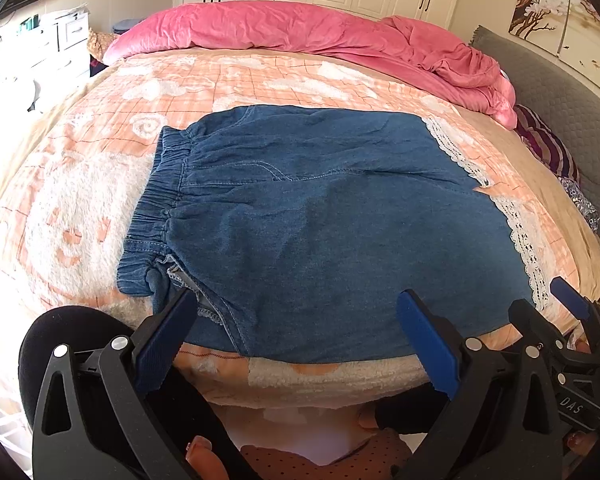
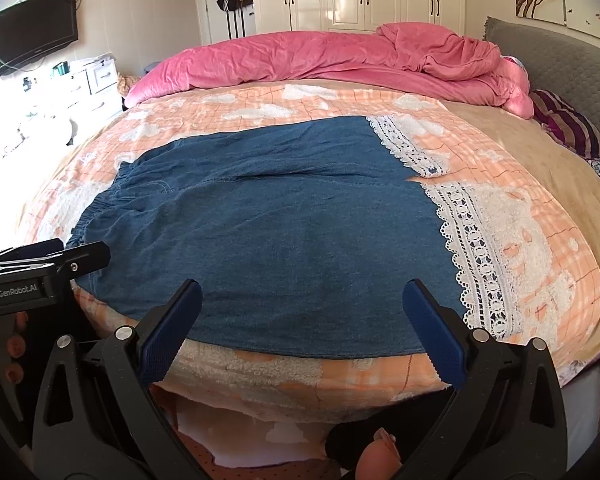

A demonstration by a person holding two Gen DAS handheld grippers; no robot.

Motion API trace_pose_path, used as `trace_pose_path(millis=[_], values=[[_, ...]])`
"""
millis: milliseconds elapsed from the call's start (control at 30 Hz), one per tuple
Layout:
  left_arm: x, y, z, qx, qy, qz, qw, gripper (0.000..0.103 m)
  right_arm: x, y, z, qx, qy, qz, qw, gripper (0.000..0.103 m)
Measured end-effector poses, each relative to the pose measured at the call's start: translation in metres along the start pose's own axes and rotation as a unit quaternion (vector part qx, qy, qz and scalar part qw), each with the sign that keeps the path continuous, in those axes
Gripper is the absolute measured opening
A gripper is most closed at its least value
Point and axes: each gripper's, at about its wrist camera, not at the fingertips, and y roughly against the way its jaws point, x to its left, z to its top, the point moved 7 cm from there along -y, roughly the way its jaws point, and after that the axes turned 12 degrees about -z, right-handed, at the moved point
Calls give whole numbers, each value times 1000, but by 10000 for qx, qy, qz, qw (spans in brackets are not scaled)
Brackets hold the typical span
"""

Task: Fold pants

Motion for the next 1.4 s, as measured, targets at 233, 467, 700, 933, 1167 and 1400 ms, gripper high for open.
trace_pose_path(millis=[233,467,700,933,1167,1400], values=[[0,1,1,-15,-16,15,10000,99,0,0,0,-11,7,-5,10000,95],[1,2,2,-46,-28,12,10000,99,0,1,0,-21,6,-3,10000,95],[1,2,2,-48,-29,5,10000,99,-1,1,0,-30,9,3,10000,95],[2,3,3,-59,-36,11,10000,99,-1,1,0,-36,16,-5,10000,95],[3,4,5,-62,-42,5,10000,99,0,1,1,-46,21,-2,10000,95],[1,4,5,-93,-50,-24,9999,99,1,1,2,-43,34,2,10000,95]])
